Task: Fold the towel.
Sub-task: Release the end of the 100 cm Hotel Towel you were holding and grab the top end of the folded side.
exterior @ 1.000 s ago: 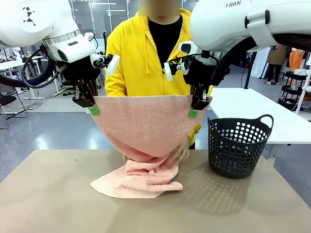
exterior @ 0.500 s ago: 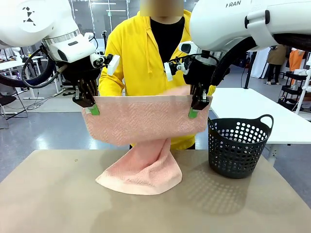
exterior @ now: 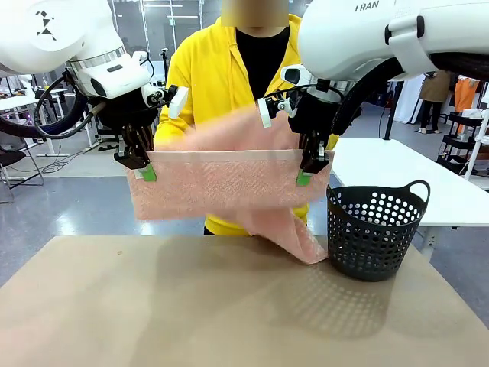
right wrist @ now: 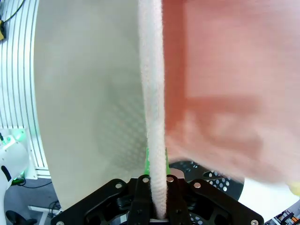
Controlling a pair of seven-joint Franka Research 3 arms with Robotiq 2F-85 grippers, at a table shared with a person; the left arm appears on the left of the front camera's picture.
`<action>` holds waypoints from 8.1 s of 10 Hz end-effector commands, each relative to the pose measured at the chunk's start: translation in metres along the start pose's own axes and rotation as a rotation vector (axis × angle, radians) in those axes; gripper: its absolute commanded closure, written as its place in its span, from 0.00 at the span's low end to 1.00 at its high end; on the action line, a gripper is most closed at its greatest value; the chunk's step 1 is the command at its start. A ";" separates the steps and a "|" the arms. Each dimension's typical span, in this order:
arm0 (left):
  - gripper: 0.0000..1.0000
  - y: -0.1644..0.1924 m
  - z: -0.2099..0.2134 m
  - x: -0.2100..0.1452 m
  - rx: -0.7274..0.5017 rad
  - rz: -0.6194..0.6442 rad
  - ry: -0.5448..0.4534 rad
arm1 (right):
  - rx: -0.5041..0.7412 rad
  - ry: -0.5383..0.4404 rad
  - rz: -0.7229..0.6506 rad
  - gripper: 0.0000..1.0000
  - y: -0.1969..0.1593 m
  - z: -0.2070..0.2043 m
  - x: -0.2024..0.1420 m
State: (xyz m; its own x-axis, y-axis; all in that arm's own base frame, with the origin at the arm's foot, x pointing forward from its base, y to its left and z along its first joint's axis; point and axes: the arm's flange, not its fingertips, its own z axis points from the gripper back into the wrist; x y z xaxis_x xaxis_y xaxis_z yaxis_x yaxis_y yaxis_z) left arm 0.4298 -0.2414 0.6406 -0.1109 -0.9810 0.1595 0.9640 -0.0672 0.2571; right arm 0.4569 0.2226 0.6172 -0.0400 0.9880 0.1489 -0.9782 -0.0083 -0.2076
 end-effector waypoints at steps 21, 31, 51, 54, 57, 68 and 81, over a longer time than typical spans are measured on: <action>1.00 0.001 0.000 -0.001 0.001 0.001 0.000 | 0.000 0.002 -0.001 1.00 0.000 0.000 -0.001; 1.00 0.001 0.000 -0.001 0.001 0.001 0.000 | 0.000 0.002 -0.001 1.00 0.000 0.000 -0.001; 1.00 0.001 0.000 -0.001 0.001 0.001 0.000 | 0.000 0.002 -0.001 1.00 0.000 0.000 -0.001; 0.66 -0.001 0.002 0.001 0.003 -0.030 0.008 | 0.001 0.000 0.002 0.80 0.001 0.000 0.001; 0.41 -0.001 0.015 0.002 0.038 0.014 0.009 | -0.014 0.021 -0.002 0.39 0.001 0.006 0.002; 0.00 0.003 0.077 0.017 0.165 -0.032 0.022 | -0.184 0.010 0.020 0.00 -0.002 0.092 0.021; 0.35 0.027 0.005 0.004 -0.003 0.006 0.022 | -0.034 0.062 0.032 0.16 -0.020 0.020 0.029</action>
State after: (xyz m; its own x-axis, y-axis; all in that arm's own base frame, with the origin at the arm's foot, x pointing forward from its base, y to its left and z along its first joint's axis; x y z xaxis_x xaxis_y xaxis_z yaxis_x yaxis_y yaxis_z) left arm 0.4548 -0.2523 0.6551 -0.0950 -0.9847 0.1460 0.9607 -0.0523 0.2727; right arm 0.4757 0.2487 0.6476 -0.0729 0.9929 0.0942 -0.9676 -0.0476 -0.2479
